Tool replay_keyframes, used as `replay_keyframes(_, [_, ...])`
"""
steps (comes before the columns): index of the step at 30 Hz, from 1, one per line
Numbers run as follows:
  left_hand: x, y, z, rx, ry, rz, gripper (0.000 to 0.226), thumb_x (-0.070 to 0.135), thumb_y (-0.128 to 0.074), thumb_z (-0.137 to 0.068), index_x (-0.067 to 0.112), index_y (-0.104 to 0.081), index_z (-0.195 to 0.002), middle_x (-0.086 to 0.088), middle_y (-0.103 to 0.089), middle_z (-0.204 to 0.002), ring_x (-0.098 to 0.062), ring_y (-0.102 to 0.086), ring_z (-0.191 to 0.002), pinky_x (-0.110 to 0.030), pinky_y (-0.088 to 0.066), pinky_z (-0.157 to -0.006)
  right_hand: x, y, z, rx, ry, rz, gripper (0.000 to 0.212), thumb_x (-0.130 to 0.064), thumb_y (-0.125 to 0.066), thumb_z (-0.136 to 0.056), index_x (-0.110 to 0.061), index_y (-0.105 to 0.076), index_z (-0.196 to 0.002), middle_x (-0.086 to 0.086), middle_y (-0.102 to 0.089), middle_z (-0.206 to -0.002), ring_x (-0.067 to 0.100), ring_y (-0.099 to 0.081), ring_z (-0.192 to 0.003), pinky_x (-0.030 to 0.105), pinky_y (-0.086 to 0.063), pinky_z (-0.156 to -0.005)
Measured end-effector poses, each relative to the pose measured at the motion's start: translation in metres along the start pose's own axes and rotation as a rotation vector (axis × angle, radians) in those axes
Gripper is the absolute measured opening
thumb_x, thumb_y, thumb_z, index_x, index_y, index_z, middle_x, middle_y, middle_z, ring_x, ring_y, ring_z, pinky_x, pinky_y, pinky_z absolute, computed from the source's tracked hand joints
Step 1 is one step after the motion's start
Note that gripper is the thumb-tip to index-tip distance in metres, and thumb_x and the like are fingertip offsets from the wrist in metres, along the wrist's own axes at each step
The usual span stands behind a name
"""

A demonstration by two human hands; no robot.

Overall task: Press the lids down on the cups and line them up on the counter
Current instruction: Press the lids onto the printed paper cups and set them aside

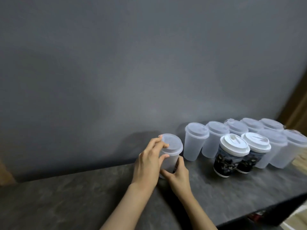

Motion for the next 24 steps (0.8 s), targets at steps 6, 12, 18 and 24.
replay_keyframes(6, [0.001, -0.025, -0.027, 0.043, 0.049, -0.056, 0.028, 0.018, -0.068, -0.089, 0.023, -0.065, -0.117, 0.014, -0.051, -0.133, -0.009, -0.054, -0.12, -0.02, -0.042, -0.094, 0.016, -0.001, -0.039, 0.003, -0.017, 0.016, 0.053, -0.025, -0.085, -0.063, -0.029, -0.053, -0.105, -0.01, -0.072, -0.101, -0.005, -0.067, -0.09, 0.013, -0.051, -0.067])
replay_keyframes(12, [0.004, -0.042, -0.043, 0.074, 0.093, -0.06, 0.029, 0.018, -0.07, -0.088, 0.023, -0.066, -0.116, 0.013, -0.053, -0.127, -0.011, -0.054, -0.116, -0.026, -0.046, -0.093, 0.022, 0.004, -0.058, 0.029, 0.022, 0.003, 0.061, -0.024, -0.088, -0.066, -0.025, -0.051, -0.115, -0.013, -0.069, -0.11, -0.007, -0.064, -0.101, 0.009, -0.049, -0.075])
replay_keyframes(18, [0.011, -0.053, -0.043, 0.125, 0.143, -0.143, 0.031, 0.024, -0.069, -0.089, 0.026, -0.064, -0.119, 0.015, -0.049, -0.134, -0.012, -0.052, -0.116, -0.03, -0.05, -0.087, 0.027, 0.006, -0.061, 0.078, 0.019, 0.019, 0.056, -0.027, -0.087, -0.07, -0.018, -0.052, -0.112, -0.012, -0.066, -0.106, -0.011, -0.061, -0.097, 0.006, -0.046, -0.074])
replay_keyframes(24, [0.014, -0.057, -0.045, 0.171, 0.161, -0.172, 0.033, 0.027, -0.069, -0.089, 0.027, -0.064, -0.121, 0.014, -0.046, -0.139, -0.014, -0.052, -0.117, -0.032, -0.049, -0.09, 0.023, 0.007, -0.061, 0.078, 0.034, 0.057, 0.05, -0.023, -0.083, -0.076, -0.02, -0.049, -0.112, -0.018, -0.06, -0.103, -0.022, -0.054, -0.095, 0.001, -0.041, -0.072])
Point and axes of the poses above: each hand's wrist, its own z-axis away from the middle knuckle, its own y-axis out of the back of the hand, x = y × z, the point moved 6 cm from there along -z, towards the middle knuckle
